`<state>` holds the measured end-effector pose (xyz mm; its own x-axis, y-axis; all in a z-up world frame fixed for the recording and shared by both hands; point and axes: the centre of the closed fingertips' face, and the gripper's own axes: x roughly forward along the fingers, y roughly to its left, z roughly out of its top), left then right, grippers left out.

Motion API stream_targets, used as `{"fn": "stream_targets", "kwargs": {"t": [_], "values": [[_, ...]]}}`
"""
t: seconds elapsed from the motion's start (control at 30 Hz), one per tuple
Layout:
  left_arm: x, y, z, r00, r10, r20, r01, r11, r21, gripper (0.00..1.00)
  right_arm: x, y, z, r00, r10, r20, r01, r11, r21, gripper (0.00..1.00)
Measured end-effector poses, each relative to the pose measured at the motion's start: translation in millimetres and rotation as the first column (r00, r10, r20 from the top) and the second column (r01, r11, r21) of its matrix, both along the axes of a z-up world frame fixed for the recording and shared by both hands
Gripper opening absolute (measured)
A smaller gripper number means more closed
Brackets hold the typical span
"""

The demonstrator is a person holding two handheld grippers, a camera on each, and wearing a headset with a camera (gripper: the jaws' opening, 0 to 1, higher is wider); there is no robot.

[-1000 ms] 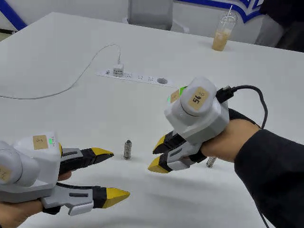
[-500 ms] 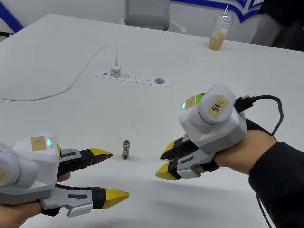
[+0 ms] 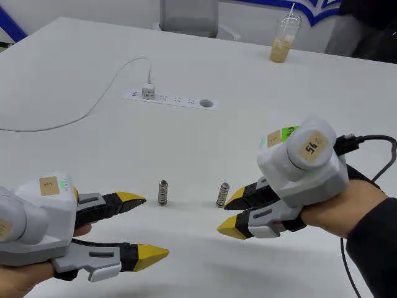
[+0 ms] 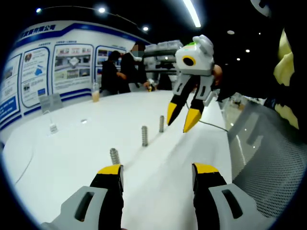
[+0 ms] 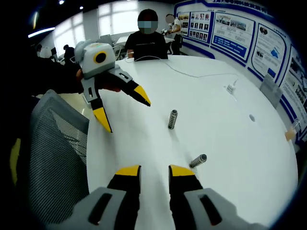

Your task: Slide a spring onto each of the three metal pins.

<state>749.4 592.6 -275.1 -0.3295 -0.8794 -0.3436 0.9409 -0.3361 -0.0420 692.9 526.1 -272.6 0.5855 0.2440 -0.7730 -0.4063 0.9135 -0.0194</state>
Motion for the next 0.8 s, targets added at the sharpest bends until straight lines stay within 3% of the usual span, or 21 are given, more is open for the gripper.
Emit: {"fn": "stream_targets", "kwargs": {"t": [0.47,0.8], "values": [[1.1,-0.9,-0.1,1.0,0.0,0.001,0.0,1.0,0.004,0.6,-24.3,-23.2,-2.9,0.995,-0.092,0.03,0.091,0.996,0.025,0.26],[0.9,-1.0,-0.4,1.0,-0.003,0.005,0.003,1.0,0.008,0.61,-46.8,-43.9,-3.7,0.984,-0.169,0.053,0.167,0.985,0.029,0.28]]}}
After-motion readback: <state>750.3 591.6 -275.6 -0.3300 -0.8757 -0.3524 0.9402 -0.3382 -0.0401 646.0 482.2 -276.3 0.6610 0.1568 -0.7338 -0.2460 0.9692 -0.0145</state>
